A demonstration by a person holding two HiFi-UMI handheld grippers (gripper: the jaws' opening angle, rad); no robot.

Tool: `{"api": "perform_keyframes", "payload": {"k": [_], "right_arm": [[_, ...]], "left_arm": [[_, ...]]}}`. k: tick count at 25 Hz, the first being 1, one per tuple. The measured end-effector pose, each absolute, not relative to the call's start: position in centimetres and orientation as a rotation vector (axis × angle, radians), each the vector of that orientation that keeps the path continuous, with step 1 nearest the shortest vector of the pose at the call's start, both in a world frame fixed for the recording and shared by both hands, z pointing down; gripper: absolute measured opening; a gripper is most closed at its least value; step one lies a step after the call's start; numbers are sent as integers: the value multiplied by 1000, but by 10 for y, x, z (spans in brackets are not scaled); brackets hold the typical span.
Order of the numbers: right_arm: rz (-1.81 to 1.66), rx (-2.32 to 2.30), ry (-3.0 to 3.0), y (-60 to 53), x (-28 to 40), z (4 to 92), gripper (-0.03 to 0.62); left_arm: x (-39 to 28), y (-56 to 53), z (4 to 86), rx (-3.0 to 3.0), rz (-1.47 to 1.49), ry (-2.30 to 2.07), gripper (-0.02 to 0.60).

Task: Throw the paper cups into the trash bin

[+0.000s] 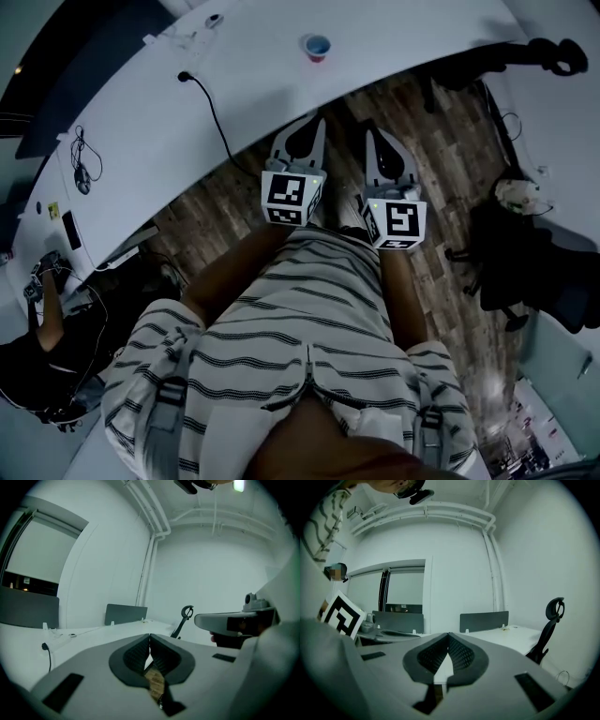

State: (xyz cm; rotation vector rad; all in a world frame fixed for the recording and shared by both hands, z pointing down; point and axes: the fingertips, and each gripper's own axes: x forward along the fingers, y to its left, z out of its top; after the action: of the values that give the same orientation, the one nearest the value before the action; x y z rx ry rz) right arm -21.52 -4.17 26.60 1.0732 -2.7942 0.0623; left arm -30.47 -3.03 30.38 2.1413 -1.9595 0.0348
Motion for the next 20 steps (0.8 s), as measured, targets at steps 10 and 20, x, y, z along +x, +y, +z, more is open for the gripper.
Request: {"api": "perform_keyframes", "payload": {"k": [10,20], "right_arm": [[98,1059,-2801,-62,-199,277,9],[158,1028,-2783,-71,-197,304,9]], "left_arm": [[-318,-76,321,2048,43,-2048,25],[-337,-124,352,2018,95,-2098,26]]}}
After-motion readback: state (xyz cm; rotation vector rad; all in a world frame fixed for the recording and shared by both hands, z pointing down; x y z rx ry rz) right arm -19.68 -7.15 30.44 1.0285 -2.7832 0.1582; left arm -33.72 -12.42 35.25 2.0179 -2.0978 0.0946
